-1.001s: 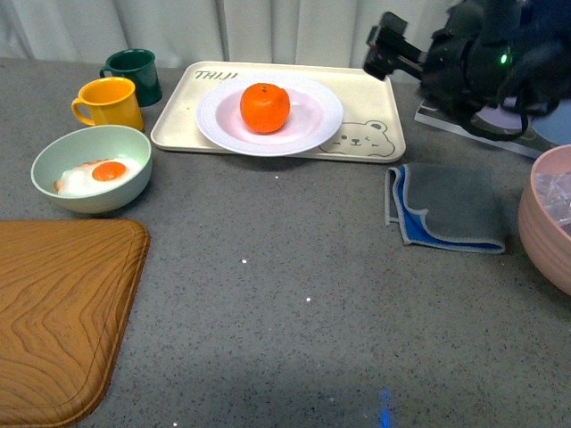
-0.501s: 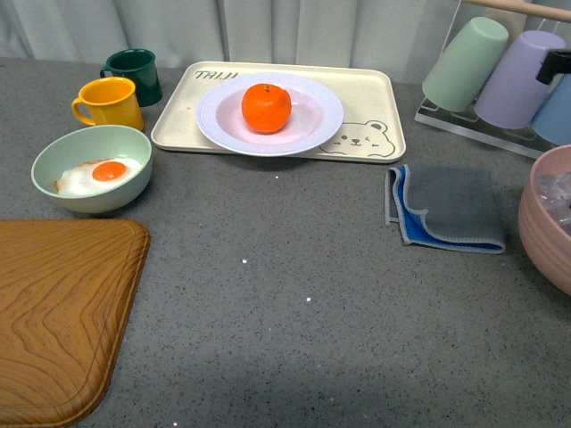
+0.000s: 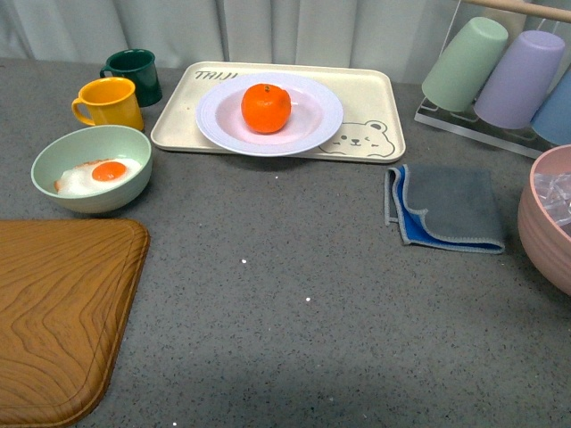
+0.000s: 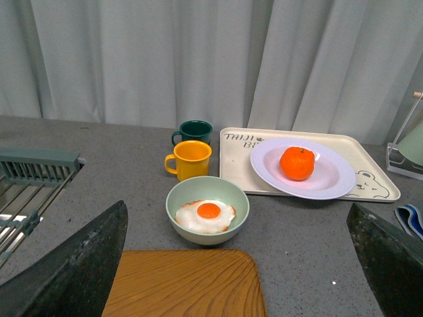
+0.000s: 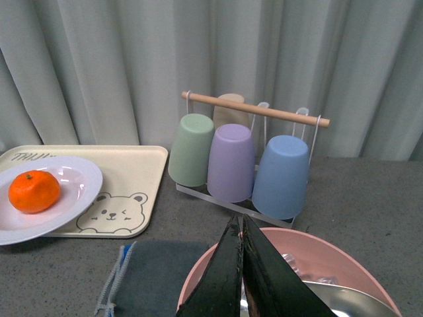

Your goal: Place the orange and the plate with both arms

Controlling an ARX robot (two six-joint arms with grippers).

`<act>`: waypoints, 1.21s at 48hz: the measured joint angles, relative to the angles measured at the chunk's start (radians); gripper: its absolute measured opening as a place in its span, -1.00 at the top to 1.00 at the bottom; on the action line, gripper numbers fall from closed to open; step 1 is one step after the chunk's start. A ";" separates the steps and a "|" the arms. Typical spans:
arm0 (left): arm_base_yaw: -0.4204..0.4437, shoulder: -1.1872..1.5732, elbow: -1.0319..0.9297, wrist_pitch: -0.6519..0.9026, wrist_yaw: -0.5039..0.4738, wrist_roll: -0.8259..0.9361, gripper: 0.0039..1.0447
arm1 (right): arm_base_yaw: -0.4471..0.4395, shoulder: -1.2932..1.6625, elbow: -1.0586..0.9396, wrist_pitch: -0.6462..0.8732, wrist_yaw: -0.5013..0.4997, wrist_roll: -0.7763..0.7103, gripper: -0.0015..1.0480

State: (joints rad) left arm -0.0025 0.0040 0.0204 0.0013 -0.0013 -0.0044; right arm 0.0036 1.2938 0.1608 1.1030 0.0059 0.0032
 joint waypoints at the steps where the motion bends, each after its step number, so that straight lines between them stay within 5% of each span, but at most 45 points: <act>1: 0.000 0.000 0.000 0.000 0.001 0.000 -0.88 | -0.001 -0.023 -0.007 -0.010 0.000 0.000 0.98; 58: 0.000 0.000 0.000 0.000 0.001 0.000 -0.88 | -0.002 -0.829 -0.156 -0.641 -0.005 0.000 0.98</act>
State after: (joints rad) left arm -0.0025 0.0040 0.0204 0.0013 -0.0002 -0.0040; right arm 0.0017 0.4644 0.0051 0.4618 0.0013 0.0032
